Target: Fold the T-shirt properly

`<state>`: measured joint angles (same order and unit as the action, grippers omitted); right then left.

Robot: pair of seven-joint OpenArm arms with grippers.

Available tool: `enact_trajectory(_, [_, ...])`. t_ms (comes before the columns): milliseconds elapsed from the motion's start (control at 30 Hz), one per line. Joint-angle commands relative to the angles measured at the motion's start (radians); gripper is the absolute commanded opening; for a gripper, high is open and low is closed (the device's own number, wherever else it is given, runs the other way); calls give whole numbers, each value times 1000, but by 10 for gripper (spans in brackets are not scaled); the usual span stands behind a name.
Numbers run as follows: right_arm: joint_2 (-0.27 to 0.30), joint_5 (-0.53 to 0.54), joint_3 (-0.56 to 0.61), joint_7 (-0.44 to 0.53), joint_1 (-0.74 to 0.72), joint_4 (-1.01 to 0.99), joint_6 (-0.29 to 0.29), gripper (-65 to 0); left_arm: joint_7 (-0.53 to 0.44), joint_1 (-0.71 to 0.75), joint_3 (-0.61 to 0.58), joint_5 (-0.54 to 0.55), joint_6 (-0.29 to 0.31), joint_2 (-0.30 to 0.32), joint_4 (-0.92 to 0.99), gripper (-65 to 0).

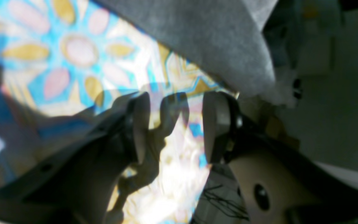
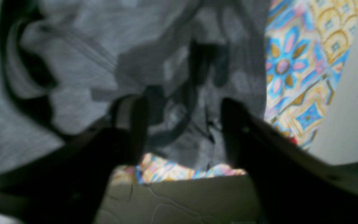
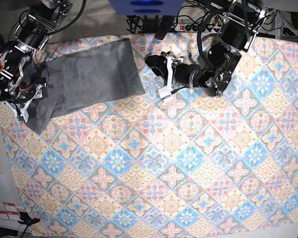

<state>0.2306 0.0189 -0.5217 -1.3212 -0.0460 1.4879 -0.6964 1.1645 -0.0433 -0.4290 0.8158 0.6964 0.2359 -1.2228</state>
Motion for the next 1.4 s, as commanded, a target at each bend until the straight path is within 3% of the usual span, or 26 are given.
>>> enact_trajectory(0, [31, 5, -2, 24, -18, -10, -2, -200, 12, 7, 2, 0, 2, 21, -24, -380])
enact_trajectory(167, [82, 6, -2, 131, -30, -100, -2, -120, 5, 35, 3, 0, 2, 39, -33, -382])
enact_trajectory(533, [192, 6, 5, 366, -163, -501, -2, -118, -13, 50, 3, 0, 2, 38, -33, -382])
enact_trajectory(800, [226, 3, 5, 552, -183, -748, -2, -118, -13, 49, 3, 0, 2, 39, -33, -382])
enact_trajectory(1233, [284, 2, 7, 581, -174, -786, -2, -118, -13, 47, 3, 0, 2, 38, -33, -382])
enact_trajectory(1367, [284, -121, 8, 579, -142, -786, -2, -118, -13, 47, 3, 0, 2, 38, -33, -382])
